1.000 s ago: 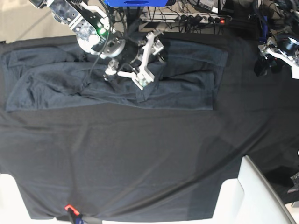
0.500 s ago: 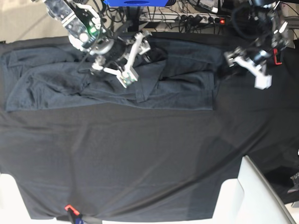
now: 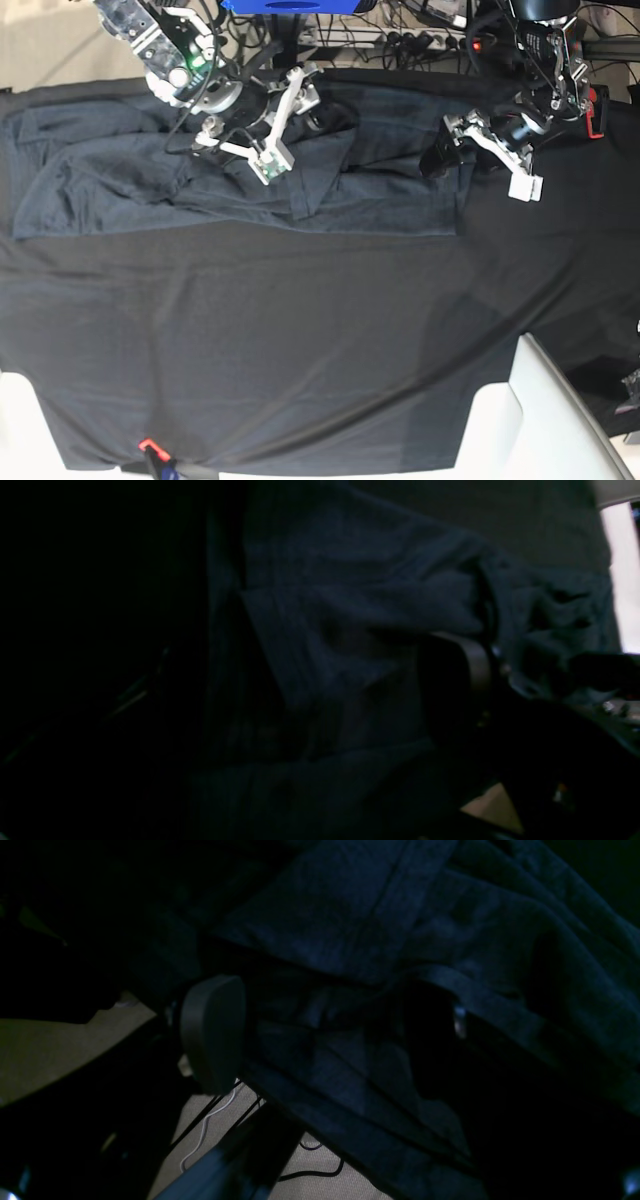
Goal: Fold the T-shirt properly
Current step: 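Lower the left gripper onto the shirt's other end and grasp it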
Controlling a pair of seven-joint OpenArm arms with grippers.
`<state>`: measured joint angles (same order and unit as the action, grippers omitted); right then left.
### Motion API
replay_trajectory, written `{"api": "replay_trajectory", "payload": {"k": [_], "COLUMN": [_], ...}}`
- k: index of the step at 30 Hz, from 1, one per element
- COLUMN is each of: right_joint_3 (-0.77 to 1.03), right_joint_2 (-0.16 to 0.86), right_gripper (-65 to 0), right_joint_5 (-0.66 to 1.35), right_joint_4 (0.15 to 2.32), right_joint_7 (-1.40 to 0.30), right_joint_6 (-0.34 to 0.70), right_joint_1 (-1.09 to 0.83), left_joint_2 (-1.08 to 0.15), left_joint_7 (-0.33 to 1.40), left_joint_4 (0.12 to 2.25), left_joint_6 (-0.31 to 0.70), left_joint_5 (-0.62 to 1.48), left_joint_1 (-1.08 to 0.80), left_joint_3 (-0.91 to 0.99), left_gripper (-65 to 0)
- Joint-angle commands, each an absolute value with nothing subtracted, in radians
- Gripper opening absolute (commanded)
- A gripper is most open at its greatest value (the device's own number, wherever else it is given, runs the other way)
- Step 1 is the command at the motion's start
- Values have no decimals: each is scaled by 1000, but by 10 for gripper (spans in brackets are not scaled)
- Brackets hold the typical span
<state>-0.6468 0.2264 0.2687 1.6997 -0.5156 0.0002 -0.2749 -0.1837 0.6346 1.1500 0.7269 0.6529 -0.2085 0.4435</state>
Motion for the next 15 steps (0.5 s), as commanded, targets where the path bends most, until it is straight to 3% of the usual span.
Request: {"api": "replay_trajectory", "payload": {"k": [1,5,11,15], "right_joint_3": [-644,-644,-644,-644], "right_joint_2": [223,223,223,223], "right_gripper": [-183,-183,-183,-183], "right_joint_5": [274,274,274,274], "right_joint_4": [1718,1718,1716,1716], "right_joint_7": [-493,-493,-493,-493], "right_joint_6": [7,7,7,7], "right_joint_1": [-268,-268,-268,-265], "left_joint_2": [-174,-163,-160,-160], "left_joint_7": [720,720,720,720], "left_joint_4": [1132,1129,1127,1119], "left_joint_6": [698,698,698,698], "left_joint_5": [582,582,582,582], "left_joint_1": [-213,-209,-203,-208], "left_joint_3": [435,383,372,375], "left_gripper": [-51,-66,-332,-451]}}
